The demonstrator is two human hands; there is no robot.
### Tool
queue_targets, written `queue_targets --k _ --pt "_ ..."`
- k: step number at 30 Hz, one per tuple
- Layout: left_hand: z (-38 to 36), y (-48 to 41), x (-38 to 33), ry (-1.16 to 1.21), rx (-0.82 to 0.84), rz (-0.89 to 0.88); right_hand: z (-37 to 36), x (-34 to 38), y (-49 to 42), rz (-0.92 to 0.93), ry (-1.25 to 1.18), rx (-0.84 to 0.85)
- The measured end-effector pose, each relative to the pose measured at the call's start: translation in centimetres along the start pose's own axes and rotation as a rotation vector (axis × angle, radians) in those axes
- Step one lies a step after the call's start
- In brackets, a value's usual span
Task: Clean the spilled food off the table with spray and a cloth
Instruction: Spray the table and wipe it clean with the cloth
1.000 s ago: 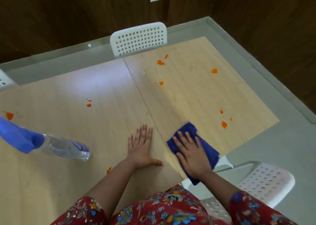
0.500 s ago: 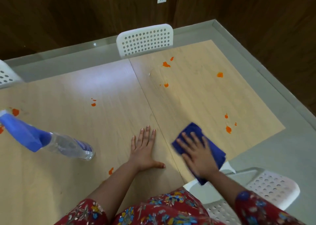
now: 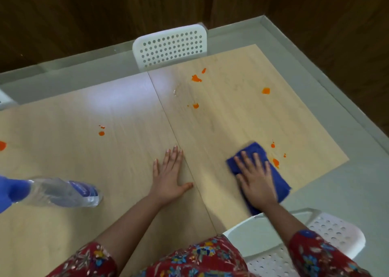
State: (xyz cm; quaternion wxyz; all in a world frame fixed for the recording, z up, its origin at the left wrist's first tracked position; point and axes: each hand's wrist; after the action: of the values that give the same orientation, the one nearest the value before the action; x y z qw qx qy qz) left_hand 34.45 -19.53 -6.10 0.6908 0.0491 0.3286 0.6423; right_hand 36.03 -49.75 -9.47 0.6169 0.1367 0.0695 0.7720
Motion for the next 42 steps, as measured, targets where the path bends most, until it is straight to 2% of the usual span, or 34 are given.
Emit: queue_targets --k 3,5,6,8,11,12,13,14,18,19,21,23,24,27,29,30,31,33,35,36,38,40,42 --pt "0.5 -1.1 -0.3 -0.03 0.022 -0.025 1.9 -6.1 -3.4 -0.449 -0.1 0.011" --pt "0.8 -2.0 -0.5 -0.032 0.028 -0.04 3.6 -6.4 -7.3 -0.587 -0.181 -0.02" --pt "0.9 -2.5 -0.9 -0.027 0.026 -0.043 4.1 -5.5 -9.3 -0.587 -0.191 -0.019" --pt "1.2 -3.5 -1.8 -0.038 0.035 -0.041 4.5 -2.3 -11.6 -0.404 -0.147 -0.012" --pt "2.0 -4.8 -3.1 -0.053 0.075 -0.047 2.7 1.9 -7.7 0.109 0.032 0.029" --pt "2.0 -5.0 -3.3 -0.047 0.087 -0.046 2.1 1.3 -5.2 0.207 0.074 0.032" --pt "2.1 -5.3 -3.3 -0.044 0.107 -0.043 1.7 -0.4 -3.6 0.217 0.079 0.023" --pt "2.0 -5.4 -3.2 -0.048 0.137 -0.043 1.7 -2.8 -2.6 0.139 0.055 0.017" --pt "1.5 -5.5 -2.7 -0.132 0.212 -0.036 3.5 -11.8 -4.9 -0.468 -0.078 0.074" --pt "1.5 -5.6 -2.7 -0.132 0.215 -0.037 4.2 -12.5 -6.5 -0.539 -0.127 0.048" --pt "1.5 -5.7 -2.7 -0.124 0.198 -0.035 5.5 -11.6 -10.2 -0.57 -0.174 -0.019" --pt "1.5 -5.7 -2.7 -0.128 0.186 -0.046 5.8 -8.5 -13.3 -0.452 -0.145 -0.023" --pt "1.4 -5.7 -2.6 -0.124 0.189 -0.051 5.5 -6.2 -13.8 -0.331 -0.097 -0.03" --pt "1.5 -5.6 -2.8 -0.125 0.194 -0.05 3.1 -1.4 -9.3 0.193 0.067 0.024" --pt "1.5 -5.5 -2.9 -0.121 0.187 -0.038 2.5 -3.5 -6.0 0.41 0.097 0.061" --pt "1.5 -5.5 -2.9 -0.12 0.188 -0.037 2.7 -5.7 -5.6 0.398 0.083 0.047" --pt "1.5 -5.4 -2.8 -0.121 0.191 -0.035 3.1 -8.1 -6.0 0.286 0.063 0.027" --pt "1.4 -5.5 -2.8 -0.13 0.186 -0.029 4.5 -12.3 -8.3 -0.085 0.008 0.008" --pt "1.4 -5.5 -2.8 -0.133 0.19 -0.027 5.8 -13.0 -11.8 -0.354 -0.051 -0.02" --pt "1.4 -5.5 -2.7 -0.129 0.186 -0.027 6.3 -11.7 -13.6 -0.383 -0.073 -0.04" --pt "1.4 -5.4 -2.7 -0.124 0.189 -0.026 6.2 -7.3 -15.8 -0.256 -0.041 -0.056" --pt "1.4 -5.3 -2.8 -0.129 0.182 -0.024 5.2 -2.2 -15.1 0.028 0.039 -0.053" --pt "1.6 -5.3 -3.7 -0.112 0.149 -0.003 3.6 0.4 -11.0 0.316 0.083 0.036"
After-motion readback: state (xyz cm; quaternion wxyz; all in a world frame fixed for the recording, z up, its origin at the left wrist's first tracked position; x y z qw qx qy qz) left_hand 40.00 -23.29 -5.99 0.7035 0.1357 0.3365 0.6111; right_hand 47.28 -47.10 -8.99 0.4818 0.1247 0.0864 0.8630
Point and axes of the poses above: each hand's wrist, its own y-axis away from the middle knuckle, its own z-axis out of the back of the hand, x = y × z, and after that the axes turned 7 degrees about x, right-handed
